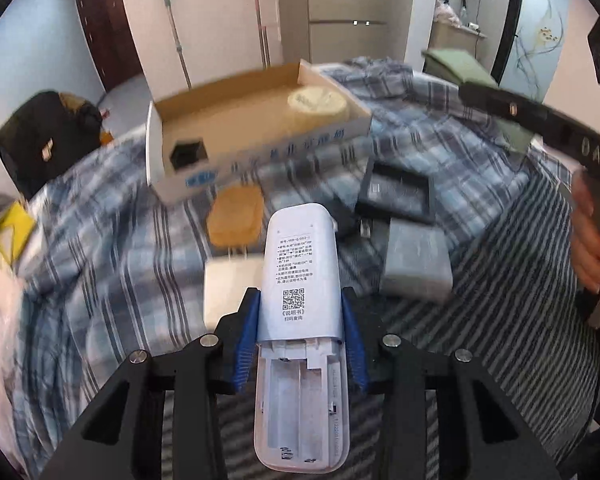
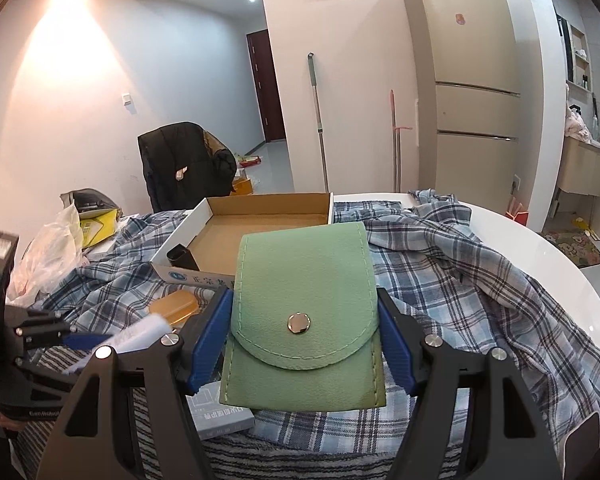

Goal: Organize rigid objects
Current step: 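Carry the white device and green pouch over the box with both grippers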

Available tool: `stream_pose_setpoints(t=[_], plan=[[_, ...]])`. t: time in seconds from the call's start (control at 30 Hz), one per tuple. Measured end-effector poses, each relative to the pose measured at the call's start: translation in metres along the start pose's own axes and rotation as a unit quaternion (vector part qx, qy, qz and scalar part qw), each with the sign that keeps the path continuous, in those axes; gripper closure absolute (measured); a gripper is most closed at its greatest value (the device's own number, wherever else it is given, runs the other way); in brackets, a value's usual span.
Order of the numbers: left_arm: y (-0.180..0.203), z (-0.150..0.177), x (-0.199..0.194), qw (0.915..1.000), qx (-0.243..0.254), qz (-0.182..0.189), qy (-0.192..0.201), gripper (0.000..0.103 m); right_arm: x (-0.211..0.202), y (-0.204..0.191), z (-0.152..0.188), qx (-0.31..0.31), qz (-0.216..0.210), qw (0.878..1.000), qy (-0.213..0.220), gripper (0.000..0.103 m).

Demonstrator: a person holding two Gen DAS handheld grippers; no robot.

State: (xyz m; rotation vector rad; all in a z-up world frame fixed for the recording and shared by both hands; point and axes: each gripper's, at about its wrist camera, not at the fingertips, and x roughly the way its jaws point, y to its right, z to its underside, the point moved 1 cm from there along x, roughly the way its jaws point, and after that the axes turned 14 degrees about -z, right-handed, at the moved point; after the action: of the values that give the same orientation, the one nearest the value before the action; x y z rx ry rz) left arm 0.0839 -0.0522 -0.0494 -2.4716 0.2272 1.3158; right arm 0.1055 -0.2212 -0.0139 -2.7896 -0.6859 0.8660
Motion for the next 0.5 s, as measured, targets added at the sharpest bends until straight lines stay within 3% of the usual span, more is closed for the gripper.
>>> stream_pose_setpoints(t=[0.2, 0.43, 0.5], plan=[[-0.005, 0.022, 0.009, 0.9981, -0.022, 0.032, -0.048, 0.061, 0.001, -0.002, -0.001, -0.006, 0.001, 1.000, 0.000, 0.035], [-0.010, 0.024, 0.015, 0.9957, -0.039, 0.063, -0.055, 0.061, 0.005, 0.001, -0.001, 0.009, -0.007, 1.000, -0.007, 0.035], [-0.017, 0.026, 0.019, 0.9925, -0.062, 0.087, -0.061, 0.061, 0.005, 0.001, -0.001, 0.002, 0.008, 1.000, -0.003, 0.035]])
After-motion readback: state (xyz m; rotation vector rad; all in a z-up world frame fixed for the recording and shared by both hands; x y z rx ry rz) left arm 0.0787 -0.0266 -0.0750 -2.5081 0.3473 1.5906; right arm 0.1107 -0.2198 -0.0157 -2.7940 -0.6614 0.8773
